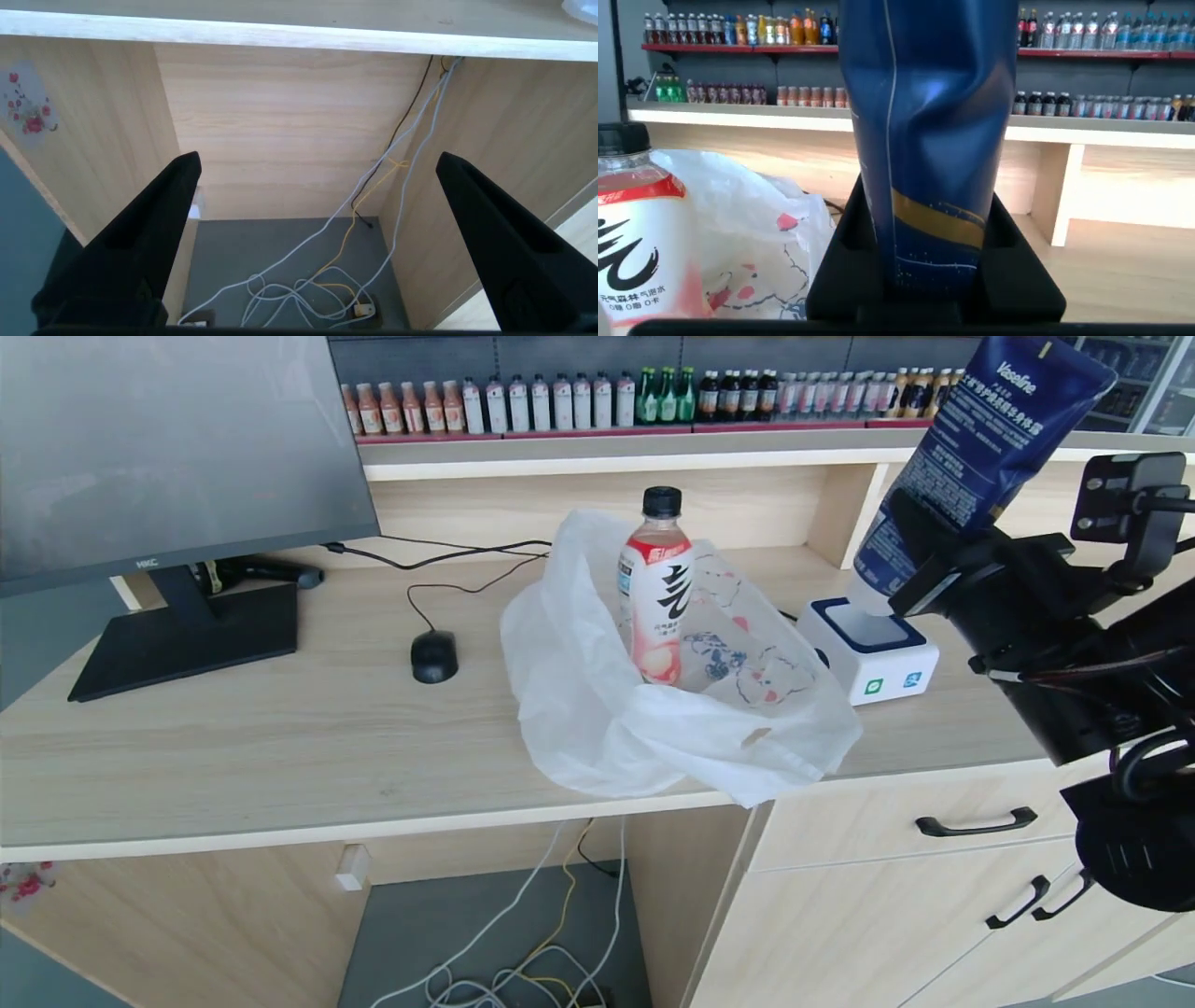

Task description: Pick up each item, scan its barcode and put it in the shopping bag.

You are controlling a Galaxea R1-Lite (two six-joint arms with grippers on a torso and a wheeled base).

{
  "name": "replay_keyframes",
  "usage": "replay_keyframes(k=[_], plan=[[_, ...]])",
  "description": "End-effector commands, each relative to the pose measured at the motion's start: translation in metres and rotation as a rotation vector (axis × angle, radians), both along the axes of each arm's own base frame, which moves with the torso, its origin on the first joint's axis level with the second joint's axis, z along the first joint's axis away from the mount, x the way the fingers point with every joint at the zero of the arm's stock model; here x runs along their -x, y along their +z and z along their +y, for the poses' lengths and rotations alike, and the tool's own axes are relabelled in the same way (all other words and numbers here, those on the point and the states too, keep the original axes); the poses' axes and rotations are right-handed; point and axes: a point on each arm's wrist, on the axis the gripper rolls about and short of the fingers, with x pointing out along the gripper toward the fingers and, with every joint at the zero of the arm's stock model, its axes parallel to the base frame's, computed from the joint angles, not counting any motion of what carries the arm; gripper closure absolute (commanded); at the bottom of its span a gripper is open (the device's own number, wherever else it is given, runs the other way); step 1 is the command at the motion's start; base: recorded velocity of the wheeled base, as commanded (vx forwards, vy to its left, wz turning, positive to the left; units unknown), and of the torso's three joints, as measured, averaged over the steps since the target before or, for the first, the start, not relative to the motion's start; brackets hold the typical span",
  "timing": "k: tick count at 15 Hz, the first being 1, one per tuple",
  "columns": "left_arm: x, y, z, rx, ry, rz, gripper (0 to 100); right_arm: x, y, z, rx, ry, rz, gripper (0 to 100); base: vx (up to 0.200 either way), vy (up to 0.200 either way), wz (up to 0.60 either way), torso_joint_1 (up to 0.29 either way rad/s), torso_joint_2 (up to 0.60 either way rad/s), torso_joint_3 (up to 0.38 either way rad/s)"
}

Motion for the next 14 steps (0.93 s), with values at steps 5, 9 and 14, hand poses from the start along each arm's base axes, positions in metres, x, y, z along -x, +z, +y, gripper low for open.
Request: replay_keyframes(k=[5, 9, 14], plan=[[0.000, 0.000, 0.000, -0.002, -0.002, 0.000, 0, -0.006, 0.014, 0.011, -0.017, 0.032, -0.061, 100, 0.000, 0.000, 0.00, 0.000, 0.00, 0.000], [0.000, 0.000, 0.000, -0.002, 0.000, 0.000, 0, -0.017, -0.005, 0.026, 0.003, 0.079, -0.005, 100, 0.000, 0.000, 0.00, 0.000, 0.00, 0.000], [0.000, 0.000, 0.000, -0.002, 0.000, 0.000, 0, -0.029, -0.026, 0.050, 0.012, 0.140, 0.054, 100, 0.000, 0.000, 0.00, 0.000, 0.00, 0.000]])
